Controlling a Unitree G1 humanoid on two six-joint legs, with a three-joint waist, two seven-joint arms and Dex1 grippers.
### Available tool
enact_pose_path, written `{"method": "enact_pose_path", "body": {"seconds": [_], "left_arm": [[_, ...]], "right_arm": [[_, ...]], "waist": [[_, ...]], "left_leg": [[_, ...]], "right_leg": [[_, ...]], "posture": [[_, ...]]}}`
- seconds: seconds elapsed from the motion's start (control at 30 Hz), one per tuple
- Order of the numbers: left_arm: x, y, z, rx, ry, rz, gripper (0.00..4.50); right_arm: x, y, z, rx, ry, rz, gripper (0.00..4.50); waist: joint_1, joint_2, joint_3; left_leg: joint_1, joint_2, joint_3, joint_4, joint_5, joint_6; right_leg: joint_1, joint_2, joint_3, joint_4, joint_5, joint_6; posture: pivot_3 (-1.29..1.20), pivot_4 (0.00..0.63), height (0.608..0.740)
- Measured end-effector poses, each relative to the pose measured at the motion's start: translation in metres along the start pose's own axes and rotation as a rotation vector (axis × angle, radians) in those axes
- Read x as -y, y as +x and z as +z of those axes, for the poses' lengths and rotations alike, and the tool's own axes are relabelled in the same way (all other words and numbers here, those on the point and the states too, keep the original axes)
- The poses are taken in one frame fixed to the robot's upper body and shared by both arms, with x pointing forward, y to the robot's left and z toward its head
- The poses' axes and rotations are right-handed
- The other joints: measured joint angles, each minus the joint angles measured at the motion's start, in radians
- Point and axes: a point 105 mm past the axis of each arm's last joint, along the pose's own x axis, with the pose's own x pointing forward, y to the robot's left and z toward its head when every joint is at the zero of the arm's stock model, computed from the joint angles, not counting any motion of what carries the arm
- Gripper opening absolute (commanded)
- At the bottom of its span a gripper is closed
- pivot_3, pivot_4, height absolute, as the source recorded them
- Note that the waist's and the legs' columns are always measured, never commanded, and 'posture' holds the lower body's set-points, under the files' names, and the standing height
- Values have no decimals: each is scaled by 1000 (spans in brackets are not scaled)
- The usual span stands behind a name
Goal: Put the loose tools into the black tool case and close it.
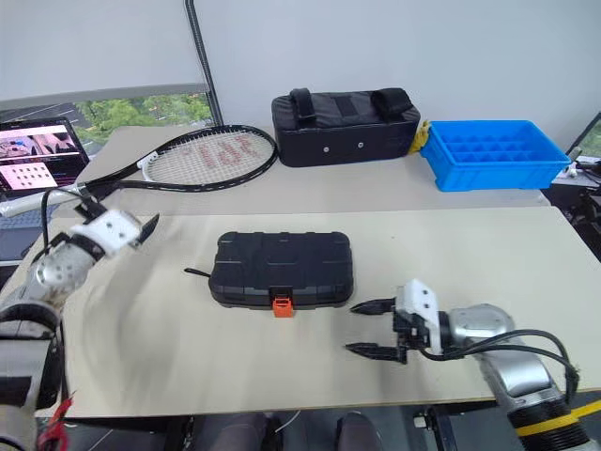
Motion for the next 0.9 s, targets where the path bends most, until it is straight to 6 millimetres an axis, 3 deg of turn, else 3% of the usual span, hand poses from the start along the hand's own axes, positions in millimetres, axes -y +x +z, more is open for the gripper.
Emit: {"method": "enact_pose_path", "body": {"seconds": [0.03,0.13,0.23,0.3,0.37,0.43,0.53,0.7,0.9], "left_arm": [[0,6,6,15,-48,-23,4468],[15,33,48,152,-210,-164,4468],[29,44,74,237,-256,-264,4468],[45,47,83,261,-278,-352,4468],[67,50,95,292,-280,-446,4468],[91,48,99,298,-296,-550,4468],[111,46,100,285,-325,-640,4468],[132,50,115,293,-363,-731,4468],[150,47,125,284,-301,-820,4468]], "right_arm": [[-1,4,-1,1,18,4,3700],[2,33,4,16,17,6,3700],[24,48,12,41,-36,-88,3700],[57,55,16,53,-72,-247,3700],[89,51,26,77,-101,-410,3700],[121,37,52,135,-173,-572,3700],[133,29,56,145,-203,-656,3700],[122,33,42,151,-131,-637,3700],[80,44,16,89,59,-549,3700]], "waist": [[0,-1,0],[1,-1,0],[-7,-2,0],[-18,-2,1],[-18,-2,1],[-15,-2,1],[-12,-2,1],[-9,-1,1],[-8,0,-2]], "left_leg": [[0,0,0,0,0,0],[1,-1,-1,2,0,0],[2,-1,-1,2,0,0],[3,-1,-1,2,1,-1],[2,0,-1,1,2,-4],[2,0,-1,1,4,-6],[2,0,-2,0,4,-7],[1,0,-1,0,3,-5],[6,0,-2,1,-4,6]], "right_leg": [[1,0,-1,-1,0,0],[3,1,-1,-2,1,1],[4,2,-1,-2,1,1],[4,3,1,-2,2,0],[2,3,1,0,2,0],[2,4,1,0,3,0],[2,5,1,-1,3,0],[6,3,2,-2,3,2],[12,2,3,-6,3,4]], "posture": [[0,150,729],[0,150,729],[0,150,729],[0,150,729],[0,150,729],[0,150,729],[0,150,729],[0,150,729],[0,150,729]]}}
